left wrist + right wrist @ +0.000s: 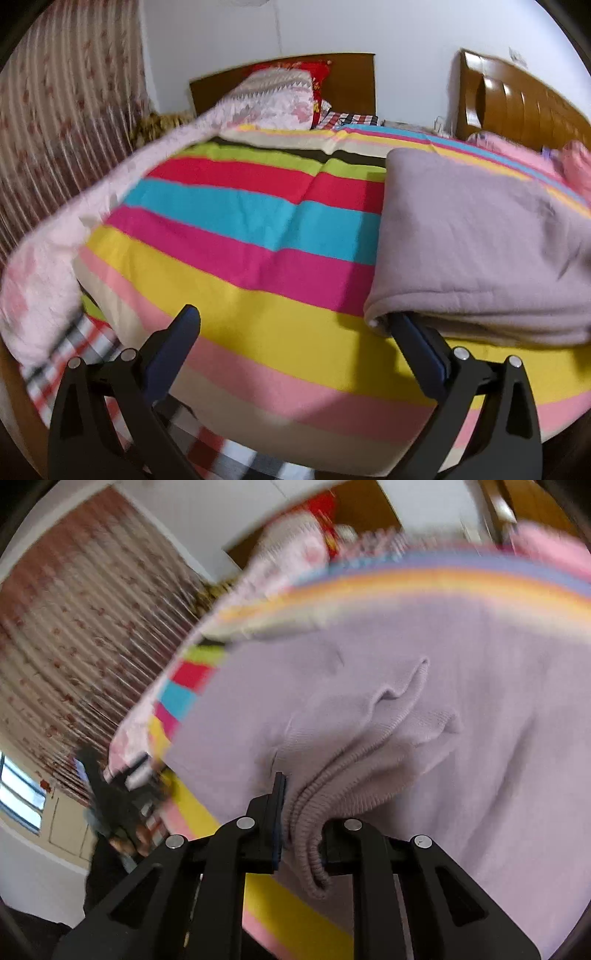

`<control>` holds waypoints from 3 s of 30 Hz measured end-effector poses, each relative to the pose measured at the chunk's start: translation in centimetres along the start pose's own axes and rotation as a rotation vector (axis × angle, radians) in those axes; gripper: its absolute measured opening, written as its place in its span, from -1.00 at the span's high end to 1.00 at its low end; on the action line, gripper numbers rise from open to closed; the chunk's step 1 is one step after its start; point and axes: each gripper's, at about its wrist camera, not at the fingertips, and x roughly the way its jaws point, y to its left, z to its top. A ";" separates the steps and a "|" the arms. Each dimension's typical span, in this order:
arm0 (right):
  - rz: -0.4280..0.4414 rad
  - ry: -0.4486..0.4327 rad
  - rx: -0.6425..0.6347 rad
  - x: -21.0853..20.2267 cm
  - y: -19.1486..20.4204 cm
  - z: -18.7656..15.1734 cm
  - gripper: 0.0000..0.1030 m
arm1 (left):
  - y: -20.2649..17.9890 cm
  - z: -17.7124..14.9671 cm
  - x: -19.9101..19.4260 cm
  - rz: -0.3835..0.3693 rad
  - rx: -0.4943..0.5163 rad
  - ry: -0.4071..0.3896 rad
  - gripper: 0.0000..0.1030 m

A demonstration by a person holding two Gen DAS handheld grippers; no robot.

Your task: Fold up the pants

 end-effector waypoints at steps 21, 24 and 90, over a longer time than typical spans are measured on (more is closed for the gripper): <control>-0.259 -0.196 -0.101 -5.7 -0.4 0.0 0.02 | 3.0 0.9 -7.0 -0.061 0.029 -0.019 -0.97; -0.255 -0.189 -0.199 -3.9 1.7 2.2 0.02 | -0.5 3.5 -7.3 -0.239 0.025 -0.082 -0.97; -0.598 -0.143 -0.130 -8.2 -9.3 -1.9 -0.92 | -16.7 12.8 10.7 -0.306 0.286 0.169 -0.97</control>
